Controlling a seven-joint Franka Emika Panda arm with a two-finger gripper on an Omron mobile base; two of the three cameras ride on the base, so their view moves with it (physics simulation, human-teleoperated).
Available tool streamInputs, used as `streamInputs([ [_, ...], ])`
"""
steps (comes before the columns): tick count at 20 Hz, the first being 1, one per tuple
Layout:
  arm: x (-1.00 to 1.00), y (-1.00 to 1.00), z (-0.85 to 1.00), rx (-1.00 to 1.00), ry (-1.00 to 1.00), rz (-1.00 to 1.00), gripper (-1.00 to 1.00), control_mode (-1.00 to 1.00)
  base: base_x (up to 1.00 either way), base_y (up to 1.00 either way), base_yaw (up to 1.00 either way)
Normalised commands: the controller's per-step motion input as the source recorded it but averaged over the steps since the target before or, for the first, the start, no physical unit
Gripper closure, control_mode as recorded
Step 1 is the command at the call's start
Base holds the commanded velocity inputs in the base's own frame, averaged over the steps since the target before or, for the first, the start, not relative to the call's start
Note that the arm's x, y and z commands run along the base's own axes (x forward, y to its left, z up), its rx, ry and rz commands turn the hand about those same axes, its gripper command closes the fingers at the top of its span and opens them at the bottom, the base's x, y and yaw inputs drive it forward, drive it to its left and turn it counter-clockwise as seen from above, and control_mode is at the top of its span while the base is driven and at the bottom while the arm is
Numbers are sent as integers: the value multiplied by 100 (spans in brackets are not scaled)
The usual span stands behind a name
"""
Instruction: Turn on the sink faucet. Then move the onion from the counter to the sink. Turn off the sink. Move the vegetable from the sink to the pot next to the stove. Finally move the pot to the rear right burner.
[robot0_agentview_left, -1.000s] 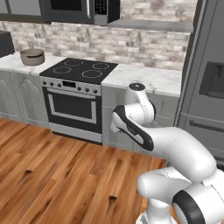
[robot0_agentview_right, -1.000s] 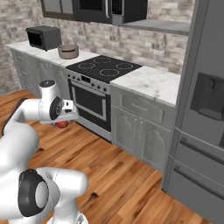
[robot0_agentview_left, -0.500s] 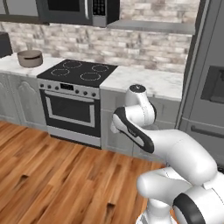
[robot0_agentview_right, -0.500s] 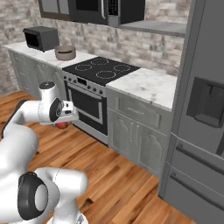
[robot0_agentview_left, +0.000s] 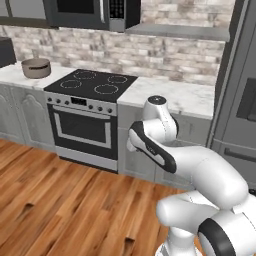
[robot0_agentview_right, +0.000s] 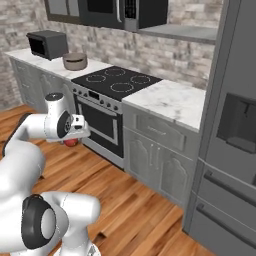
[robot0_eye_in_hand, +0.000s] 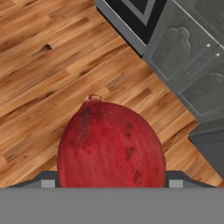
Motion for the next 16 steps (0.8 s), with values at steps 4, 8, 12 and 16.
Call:
streamInputs([
  [4,0,0,0,0,0,0,100,100,65,100,0],
  [8,0,0,0,0,0,0,100,100,75,10,3],
  [12,0,0,0,0,0,0,100,100,73,-19,4],
  [16,0,0,0,0,0,0,100,100,60,19,1],
])
